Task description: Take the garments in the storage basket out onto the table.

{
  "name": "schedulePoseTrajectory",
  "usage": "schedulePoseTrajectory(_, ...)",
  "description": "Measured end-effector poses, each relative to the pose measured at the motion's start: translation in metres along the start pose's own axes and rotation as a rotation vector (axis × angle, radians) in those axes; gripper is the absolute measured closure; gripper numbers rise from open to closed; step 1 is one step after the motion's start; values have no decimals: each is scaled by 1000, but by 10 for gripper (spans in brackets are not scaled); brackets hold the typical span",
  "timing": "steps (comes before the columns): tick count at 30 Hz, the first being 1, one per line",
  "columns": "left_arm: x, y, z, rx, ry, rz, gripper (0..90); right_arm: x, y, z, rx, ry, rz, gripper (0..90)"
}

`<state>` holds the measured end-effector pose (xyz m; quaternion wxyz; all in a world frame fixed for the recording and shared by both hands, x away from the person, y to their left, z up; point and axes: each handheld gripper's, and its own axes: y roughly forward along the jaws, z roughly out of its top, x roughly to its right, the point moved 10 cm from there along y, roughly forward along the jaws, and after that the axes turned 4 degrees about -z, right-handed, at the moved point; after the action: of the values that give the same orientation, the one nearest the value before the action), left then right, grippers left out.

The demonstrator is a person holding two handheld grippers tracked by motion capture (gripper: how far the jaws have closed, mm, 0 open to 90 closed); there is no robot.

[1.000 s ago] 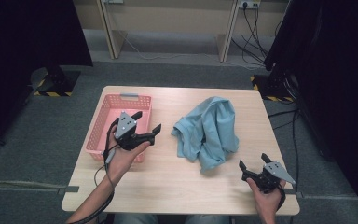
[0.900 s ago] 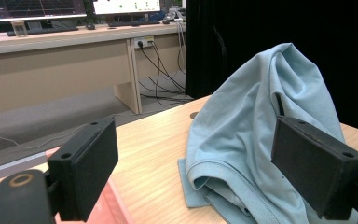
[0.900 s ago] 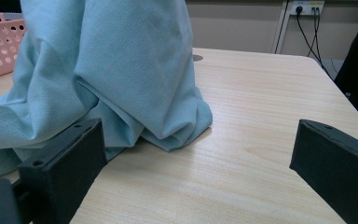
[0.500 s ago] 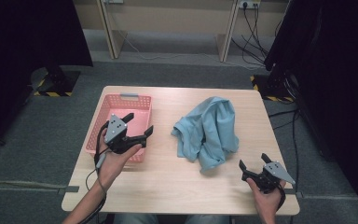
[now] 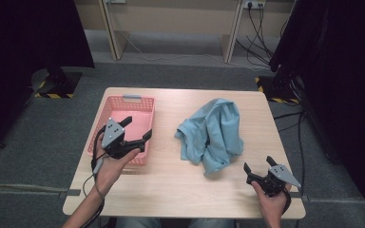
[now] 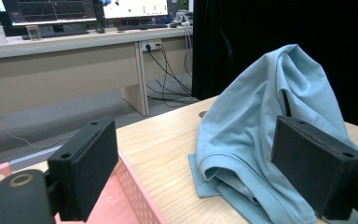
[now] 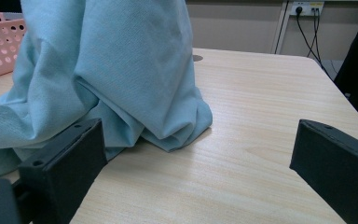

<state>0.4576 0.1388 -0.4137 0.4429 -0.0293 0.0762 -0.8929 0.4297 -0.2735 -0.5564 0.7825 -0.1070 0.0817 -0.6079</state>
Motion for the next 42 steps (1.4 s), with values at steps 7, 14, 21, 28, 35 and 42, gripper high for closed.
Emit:
schedulePoseTrajectory(7, -4, -8, 0, 5, 1, 9, 141, 0, 0, 0, -1, -2, -1, 32)
schedulePoseTrajectory(14, -6, -13, -1, 5, 2, 12, 140, 0, 0, 0, -1, 0, -1, 32)
schedulePoseTrajectory(21, -8, -18, -3, 5, 4, 15, 140, 0, 0, 0, -2, 0, -2, 32)
schedulePoseTrajectory(28, -12, -25, -8, 2, 2, 23, 139, 0, 0, 0, -2, 0, -2, 32)
schedulePoseTrajectory(35, -16, -34, -14, 9, -12, 24, 137, 0, 0, 0, -2, 0, -3, 32)
schedulePoseTrajectory(42, -21, -43, -21, 6, -21, 35, 136, 0, 0, 0, -3, -1, -5, 32)
